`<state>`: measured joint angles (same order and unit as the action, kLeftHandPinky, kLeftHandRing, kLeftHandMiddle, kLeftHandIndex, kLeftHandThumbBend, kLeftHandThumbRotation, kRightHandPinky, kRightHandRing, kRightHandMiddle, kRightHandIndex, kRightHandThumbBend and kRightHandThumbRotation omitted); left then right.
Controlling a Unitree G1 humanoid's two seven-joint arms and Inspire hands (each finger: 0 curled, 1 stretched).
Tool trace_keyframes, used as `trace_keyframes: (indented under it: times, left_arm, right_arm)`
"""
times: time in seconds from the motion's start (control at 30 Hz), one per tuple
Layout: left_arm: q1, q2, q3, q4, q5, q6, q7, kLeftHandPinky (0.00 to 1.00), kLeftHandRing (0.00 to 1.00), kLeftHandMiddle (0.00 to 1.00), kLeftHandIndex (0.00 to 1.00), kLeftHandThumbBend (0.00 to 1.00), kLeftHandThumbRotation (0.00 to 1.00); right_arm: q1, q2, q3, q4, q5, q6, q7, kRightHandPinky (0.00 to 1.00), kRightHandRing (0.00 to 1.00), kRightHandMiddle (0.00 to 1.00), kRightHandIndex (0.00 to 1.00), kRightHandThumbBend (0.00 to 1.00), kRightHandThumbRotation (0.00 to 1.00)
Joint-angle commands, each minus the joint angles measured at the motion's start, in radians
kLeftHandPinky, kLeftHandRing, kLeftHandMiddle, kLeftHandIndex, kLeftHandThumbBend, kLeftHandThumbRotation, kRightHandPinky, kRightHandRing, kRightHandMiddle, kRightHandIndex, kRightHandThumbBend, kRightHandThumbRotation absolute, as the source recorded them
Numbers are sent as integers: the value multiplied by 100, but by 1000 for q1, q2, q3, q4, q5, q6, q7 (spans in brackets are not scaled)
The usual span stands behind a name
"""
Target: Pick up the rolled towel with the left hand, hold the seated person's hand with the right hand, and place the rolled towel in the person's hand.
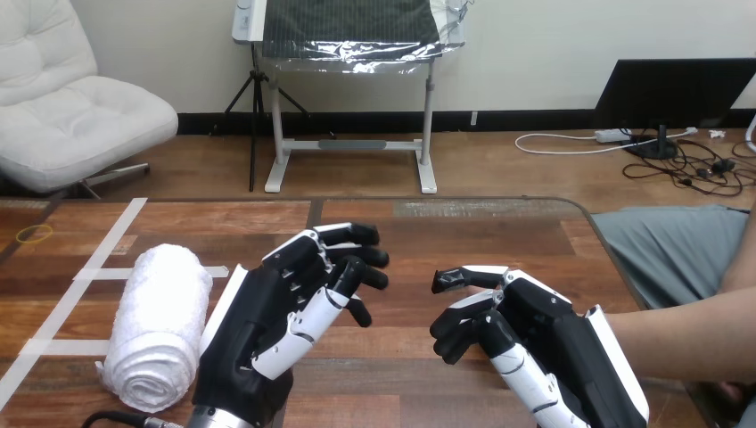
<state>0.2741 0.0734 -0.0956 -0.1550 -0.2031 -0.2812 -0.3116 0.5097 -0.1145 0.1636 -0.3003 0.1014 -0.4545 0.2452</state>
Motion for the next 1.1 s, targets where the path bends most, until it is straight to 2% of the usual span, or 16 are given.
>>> trace_keyframes:
  times: [0.0,0.17,0.3,0.83,1.07]
  left_arm:
    - [-50,-10,19,-10,30,-18,32,45,69,72,76,78,59]
    - [-52,-12,21,-19,66,-12,74,51,74,76,81,91,64]
    - [-57,-14,22,-18,77,-18,92,55,77,79,84,97,67]
    - [-68,-19,25,-10,84,-29,114,65,82,82,85,100,68]
    - [-68,-22,25,-10,95,-26,127,75,86,85,86,100,70]
  right_arm:
    - [-58,16,2,0,9,-20,-2,39,46,52,64,60,66]
    - [-60,16,2,5,13,-23,0,40,46,52,64,60,65]
    - [-62,18,2,9,6,-30,-3,40,46,52,64,59,65]
    - [-65,24,4,23,1,-45,-6,40,46,51,64,59,64]
    - [-65,24,5,25,6,-44,-4,39,46,52,64,60,65]
